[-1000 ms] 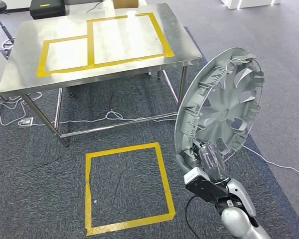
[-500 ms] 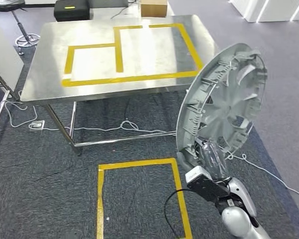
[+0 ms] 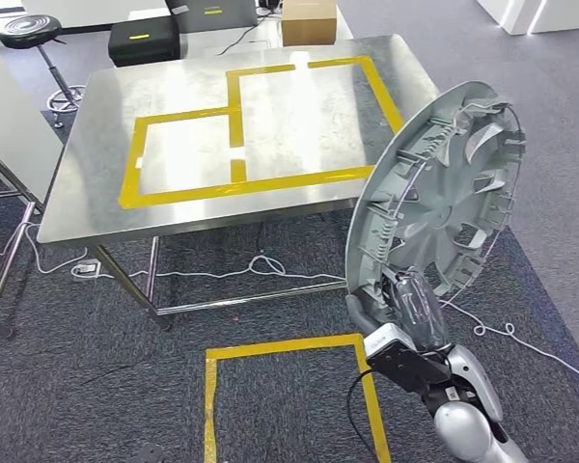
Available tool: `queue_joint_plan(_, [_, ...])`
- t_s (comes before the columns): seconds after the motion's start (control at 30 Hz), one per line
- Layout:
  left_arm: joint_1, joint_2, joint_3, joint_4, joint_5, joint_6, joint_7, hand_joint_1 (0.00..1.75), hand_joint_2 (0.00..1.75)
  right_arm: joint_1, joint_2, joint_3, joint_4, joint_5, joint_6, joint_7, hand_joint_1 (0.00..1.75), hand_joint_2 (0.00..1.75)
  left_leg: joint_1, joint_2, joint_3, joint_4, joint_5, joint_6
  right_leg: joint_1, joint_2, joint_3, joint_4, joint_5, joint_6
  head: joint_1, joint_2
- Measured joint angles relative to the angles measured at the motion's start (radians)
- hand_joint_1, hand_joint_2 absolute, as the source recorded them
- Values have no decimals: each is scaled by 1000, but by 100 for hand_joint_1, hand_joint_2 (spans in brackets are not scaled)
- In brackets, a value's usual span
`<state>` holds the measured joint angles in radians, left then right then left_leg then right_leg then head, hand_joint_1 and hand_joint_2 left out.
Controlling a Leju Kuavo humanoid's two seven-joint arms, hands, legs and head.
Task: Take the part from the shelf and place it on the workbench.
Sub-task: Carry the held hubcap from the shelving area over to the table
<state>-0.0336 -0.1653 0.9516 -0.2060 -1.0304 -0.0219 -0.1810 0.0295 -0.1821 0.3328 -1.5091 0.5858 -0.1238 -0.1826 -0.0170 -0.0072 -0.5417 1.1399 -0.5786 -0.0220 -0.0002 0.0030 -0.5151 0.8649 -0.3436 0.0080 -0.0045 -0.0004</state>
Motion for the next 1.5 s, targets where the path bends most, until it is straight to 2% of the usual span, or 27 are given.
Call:
queue_joint_plan(0.07, [5, 0, 0, 0, 2, 0, 1, 0, 175, 4, 0, 0, 0, 0, 1, 0, 159, 175, 1, 0, -50, 5, -53, 3, 1, 4, 19, 0, -20, 2, 0, 0])
queue_joint_plan(0.1, [6, 0, 0, 0, 2, 0, 1, 0, 175, 5, 0, 0, 0, 0, 1, 0, 159, 175, -1, 0, -58, -29, -42, 9, 2, 6, 34, -3, -31, 2, 0, 0])
queue_joint_plan(0.13, [7, -1, 0, 0, 3, 0, 1, 0, 175, 6, 0, 0, 0, 0, 1, 0, 159, 175, -4, 0, -57, -83, 7, 18, 3, 6, 50, -8, -42, 3, 0, 0])
queue_joint_plan(0.23, [14, 1, 1, 0, 4, 0, 1, 0, 175, 7, 0, 0, 2, 1, 1, 0, 159, 175, -25, 1, -53, -283, 265, 56, 5, 12, 86, -25, -69, 13, 2, 0])
queue_joint_plan(0.27, [17, 2, 1, 0, 4, 0, 2, 0, 175, 8, 0, 0, 2, 0, 1, 0, 159, 175, -29, 0, -52, -321, 312, 61, 6, 16, 93, -30, -79, 17, 1, 0])
queue_joint_plan(0.3, [18, 1, 1, 0, 4, 0, 3, 0, 175, 8, 0, 0, 2, 0, 2, 1, 159, 175, -29, -1, -46, -339, 323, 61, 9, 19, 101, -35, -91, 20, 1, 0])
queue_joint_plan(0.37, [15, -1, 2, 0, 4, 0, 4, 0, 175, 7, 0, -2, 1, -1, 2, 1, 159, 175, -21, -3, -26, -345, 311, 56, 12, 19, 109, -22, -119, 27, 4, 0])
queue_joint_plan(0.4, [11, -2, 2, 0, 4, 0, 4, 0, 175, 4, 0, -4, 0, -1, 1, 1, 159, 175, -17, -4, -15, -346, 301, 58, 11, 16, 92, 21, -144, 33, 8, 0])
queue_joint_plan(0.5, [7, -3, 2, 0, 2, -2, 2, 0, 175, 6, 0, -9, 1, -2, 3, 2, 159, 175, -13, -4, 19, -346, 265, 65, 5, 8, -52, 268, -236, 48, 13, 0])
queue_joint_plan(0.53, [9, -3, 2, 0, 1, -2, 2, 0, 175, 9, 0, -9, 3, -2, 4, 3, 159, 175, -13, -5, 34, -346, 251, 65, 3, 7, -97, 324, -239, 51, 13, 0])
queue_joint_plan(0.57, [13, -3, 2, 0, -1, -3, 1, 0, 175, 11, 0, -10, 5, -3, 5, 5, 159, 175, -11, -5, 51, -346, 236, 63, 2, 7, -125, 337, -214, 52, 15, 0])
queue_joint_plan(0.6, [16, -3, 2, 0, -2, -3, 1, 0, 175, 11, 0, -10, 7, -3, 7, 7, 159, 175, -10, -7, 69, -346, 221, 61, 1, 7, -132, 302, -161, 53, 15, 0])
queue_joint_plan(0.67, [19, -2, 2, 0, -3, -5, 1, 0, 175, 12, 0, -10, 11, 0, 8, 12, 159, 175, -6, -10, 104, -346, 190, 53, 0, 7, -112, 148, -20, 54, 16, 0])
queue_joint_plan(0.7, [20, -2, 3, 0, -2, -5, 1, 0, 175, 13, 0, -10, 13, 2, 7, 14, 159, 175, -6, -11, 115, -346, 179, 50, 0, 7, -100, 82, 34, 55, 16, 0])
queue_joint_plan(0.77, [21, -1, 3, 0, -2, -6, 1, 0, 175, 15, 0, -10, 16, 4, 7, 17, 159, 175, -6, -12, 122, -346, 168, 45, -1, 7, -91, 25, 78, 55, 17, 0])
queue_joint_plan(0.9, [22, -1, 4, 0, -2, -6, 1, 0, 175, 18, 0, -10, 18, 4, 6, 19, 159, 175, -8, -13, 128, -338, 159, 40, -2, 7, -81, 12, 71, 52, 17, 0])
queue_joint_plan(0.93, [20, 0, 5, 0, -2, -6, 1, 0, 175, 19, 0, -11, 19, 5, 4, 22, 159, 175, -9, -12, 130, -325, 139, 33, -7, 9, -66, -2, 54, 44, 14, 0])
queue_joint_plan(1.0, [16, 2, 6, -1, -2, -6, 0, 0, 175, 26, 0, -15, 24, 4, 1, 26, 159, 175, -8, -8, 121, -243, 62, 10, -16, 12, -18, -33, 15, 28, 7, 0])
queue_joint_plan(1.07, [14, 3, 6, -1, -2, -6, -1, 0, 175, 39, 0, -18, 32, 4, -3, 29, 159, 175, -1, -6, 88, -107, -25, -8, -22, 9, 35, -58, -13, 21, 3, 0])
queue_joint_plan(1.1, [15, 2, 7, -1, 0, -5, 0, 0, 175, 45, 0, -19, 36, 4, -4, 32, 159, 175, 3, -5, 68, -58, -35, -11, -22, 7, 57, -64, -23, 22, 2, 0])
queue_joint_plan(1.13, [16, 2, 7, -1, 2, -3, 0, 0, 175, 48, 0, -20, 37, 4, -6, 35, 159, 175, 6, -5, 52, -39, -15, -10, -22, 7, 75, -67, -34, 23, 1, 0])
queue_joint_plan(1.17, [18, 1, 9, -1, 4, -2, 1, 0, 175, 50, 0, -22, 38, 4, -7, 37, 159, 175, 7, -5, 42, -56, 34, -7, -21, 7, 90, -70, -44, 25, 1, 0])
queue_joint_plan(1.23, [22, 0, 13, -1, 7, 1, 1, 0, 175, 49, 0, -27, 38, 4, -11, 39, 159, 175, 4, -5, 34, -163, 173, 8, -21, 9, 111, -71, -62, 31, 1, 0])
queue_joint_plan(1.3, [32, -1, 19, 0, 9, 1, 1, 0, 175, 50, 1, -32, 39, 4, -15, 40, 159, 175, -3, -4, 30, -242, 258, 24, -19, 10, 115, -69, -74, 37, 4, 0])
queue_joint_plan(1.37, [41, -4, 23, 0, 11, 0, 3, 0, 175, 56, 1, -37, 38, 1, -16, 42, 159, 175, -6, -4, 15, -249, 272, 24, -17, 9, 101, -65, -79, 39, 6, 0])
queue_joint_plan(1.43, [43, -7, 25, 0, 14, -3, 4, 0, 175, 61, 1, -41, 37, -4, -11, 44, 159, 175, -7, -5, -7, -249, 269, 22, -20, 5, 80, -68, -75, 43, 6, 0])
queue_joint_plan(1.5, [51, -8, 27, 2, 14, -5, 1, 0, 175, 77, 0, -45, 41, -7, -5, 44, 159, 175, -8, -6, -8, -256, 260, 29, -22, 1, 84, -83, -70, 52, 6, 0])
